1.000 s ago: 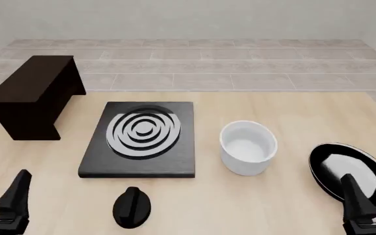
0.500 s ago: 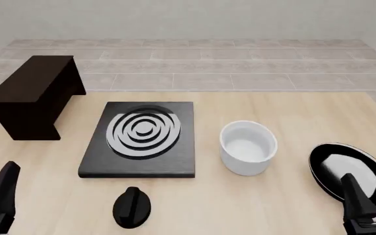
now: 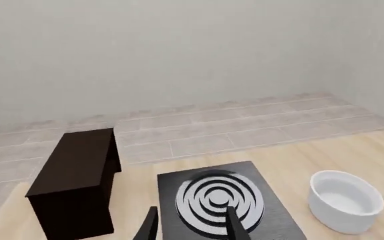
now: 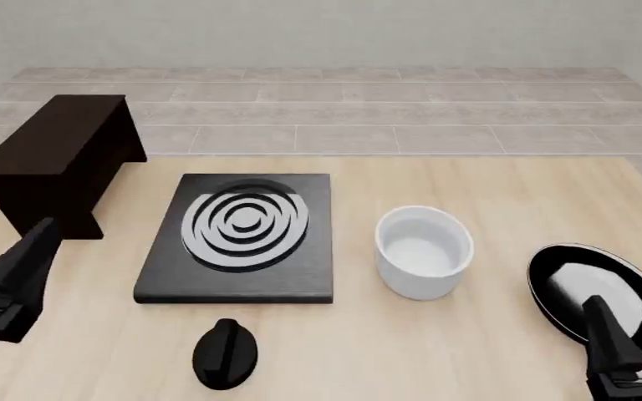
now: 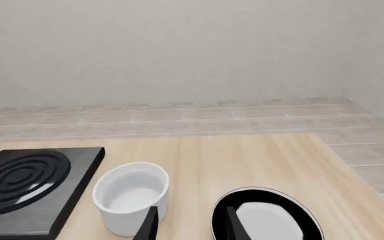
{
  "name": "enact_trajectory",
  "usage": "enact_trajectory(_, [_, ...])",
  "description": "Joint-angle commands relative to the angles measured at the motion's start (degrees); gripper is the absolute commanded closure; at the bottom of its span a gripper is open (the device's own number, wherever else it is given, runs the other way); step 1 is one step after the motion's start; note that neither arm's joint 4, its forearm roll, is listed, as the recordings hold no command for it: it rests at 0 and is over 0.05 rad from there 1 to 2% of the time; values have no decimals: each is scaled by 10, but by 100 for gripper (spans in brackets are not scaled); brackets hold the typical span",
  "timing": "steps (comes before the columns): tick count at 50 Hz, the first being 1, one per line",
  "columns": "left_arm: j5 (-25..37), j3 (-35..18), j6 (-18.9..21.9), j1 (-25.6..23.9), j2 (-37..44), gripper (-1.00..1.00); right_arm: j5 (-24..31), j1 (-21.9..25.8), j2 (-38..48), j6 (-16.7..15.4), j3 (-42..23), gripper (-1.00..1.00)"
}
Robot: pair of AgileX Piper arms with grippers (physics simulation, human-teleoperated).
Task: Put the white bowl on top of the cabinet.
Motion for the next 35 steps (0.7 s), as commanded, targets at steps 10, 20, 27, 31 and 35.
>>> enact_trajectory(10, [-72, -100, 39, -159, 236, -100, 0, -1, -1, 1, 0, -100])
enact_trajectory(20, [-80, -176, 59, -227, 351, -100, 0, -1, 0, 1, 0, -100])
enact_trajectory(27, [-69, -239, 60, -277, 434, -100, -1, -3, 2, 0, 0, -100])
enact_trajectory(31, [-61, -279, 75, -311, 501, -100, -1, -2, 3, -1, 0, -100])
enact_trajectory(35, [-43, -324, 78, -338, 548, -100, 0, -4, 1, 0, 0, -100])
